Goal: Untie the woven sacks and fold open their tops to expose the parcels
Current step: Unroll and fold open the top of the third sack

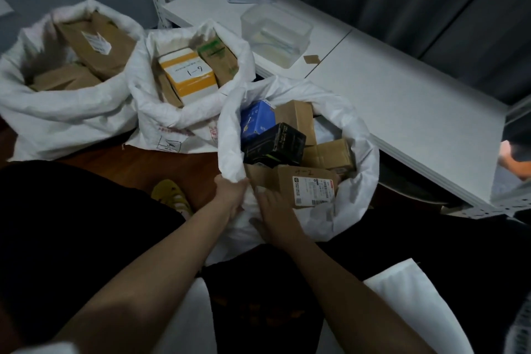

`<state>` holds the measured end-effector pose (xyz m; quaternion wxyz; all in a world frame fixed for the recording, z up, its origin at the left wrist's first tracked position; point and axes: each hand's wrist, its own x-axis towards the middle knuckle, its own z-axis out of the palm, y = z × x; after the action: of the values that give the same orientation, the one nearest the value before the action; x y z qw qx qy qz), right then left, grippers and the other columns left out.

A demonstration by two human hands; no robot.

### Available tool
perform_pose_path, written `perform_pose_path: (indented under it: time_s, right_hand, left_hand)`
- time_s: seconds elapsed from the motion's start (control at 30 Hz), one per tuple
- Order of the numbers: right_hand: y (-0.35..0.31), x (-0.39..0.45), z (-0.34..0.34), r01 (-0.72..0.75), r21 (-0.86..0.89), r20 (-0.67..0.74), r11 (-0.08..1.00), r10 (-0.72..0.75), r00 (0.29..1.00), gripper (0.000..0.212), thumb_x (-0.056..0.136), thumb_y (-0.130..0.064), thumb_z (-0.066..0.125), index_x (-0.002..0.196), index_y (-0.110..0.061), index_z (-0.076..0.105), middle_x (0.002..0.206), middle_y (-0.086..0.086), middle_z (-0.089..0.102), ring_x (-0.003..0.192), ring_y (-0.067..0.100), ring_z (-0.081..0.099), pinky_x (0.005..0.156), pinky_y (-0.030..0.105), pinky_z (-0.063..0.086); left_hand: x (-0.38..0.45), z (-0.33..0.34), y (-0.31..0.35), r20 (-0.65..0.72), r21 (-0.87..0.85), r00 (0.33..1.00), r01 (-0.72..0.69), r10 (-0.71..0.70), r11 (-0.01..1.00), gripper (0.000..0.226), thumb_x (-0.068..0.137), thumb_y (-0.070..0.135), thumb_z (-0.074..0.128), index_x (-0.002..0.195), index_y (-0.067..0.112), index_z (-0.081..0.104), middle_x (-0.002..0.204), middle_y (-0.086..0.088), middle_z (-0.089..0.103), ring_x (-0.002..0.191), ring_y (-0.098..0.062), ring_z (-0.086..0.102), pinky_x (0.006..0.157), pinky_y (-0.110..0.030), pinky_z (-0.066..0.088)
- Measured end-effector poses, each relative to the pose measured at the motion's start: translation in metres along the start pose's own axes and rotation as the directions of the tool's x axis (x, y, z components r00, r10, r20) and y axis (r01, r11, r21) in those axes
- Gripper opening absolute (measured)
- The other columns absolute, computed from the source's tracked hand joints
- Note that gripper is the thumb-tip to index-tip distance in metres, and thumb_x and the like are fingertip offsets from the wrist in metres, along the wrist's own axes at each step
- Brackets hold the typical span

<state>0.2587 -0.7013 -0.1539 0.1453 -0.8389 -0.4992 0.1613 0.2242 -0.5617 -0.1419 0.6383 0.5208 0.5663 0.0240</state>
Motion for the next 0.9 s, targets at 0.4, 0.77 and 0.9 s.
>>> perform_pose_path:
  time_s: [0.4, 0.77, 0.9]
  right_hand:
    - [0.069, -0.048, -0.018, -0.575, 0.808, 0.047, 0.126, 0.960, 0.276, 0.075, 0.089, -0.037, 0.063, 0.146, -0.009, 0.023, 0.144, 0.022, 0.036, 0.127, 0.041, 0.042, 0.103, 0.050, 0.040]
    - [0.098, -0.021, -0.045, -0.261, 0.936, 0.323, -0.237, 0.871, 0.369, 0.045, 0.096, -0.015, 0.042, 0.138, 0.002, 0.037, 0.135, 0.025, 0.048, 0.118, 0.040, 0.053, 0.097, 0.048, 0.048]
    - [0.105, -0.028, -0.043, -0.411, 0.912, 0.037, -0.002, 0.996, 0.078, 0.040, 0.088, -0.019, 0.065, 0.120, -0.009, 0.043, 0.132, 0.021, 0.039, 0.112, 0.038, 0.050, 0.089, 0.043, 0.049]
  left_hand:
    - [0.004, 0.003, -0.010, -0.075, -0.102, 0.977, -0.207, 0.200, 0.973, 0.057, 0.094, 0.041, 0.053, 0.135, 0.005, 0.038, 0.125, -0.013, 0.055, 0.111, -0.028, 0.056, 0.099, -0.046, 0.046]
    - [0.027, -0.035, 0.006, -0.223, 0.002, 0.968, -0.120, 0.117, 0.993, 0.054, 0.101, 0.042, 0.032, 0.132, 0.002, 0.048, 0.125, -0.016, 0.056, 0.112, -0.034, 0.055, 0.086, -0.033, 0.045]
    - [0.022, -0.031, 0.005, -0.328, 0.171, 0.939, -0.051, 0.105, 0.984, 0.056, 0.100, 0.039, 0.036, 0.138, -0.001, 0.028, 0.141, -0.025, 0.036, 0.126, -0.039, 0.041, 0.103, -0.042, 0.032]
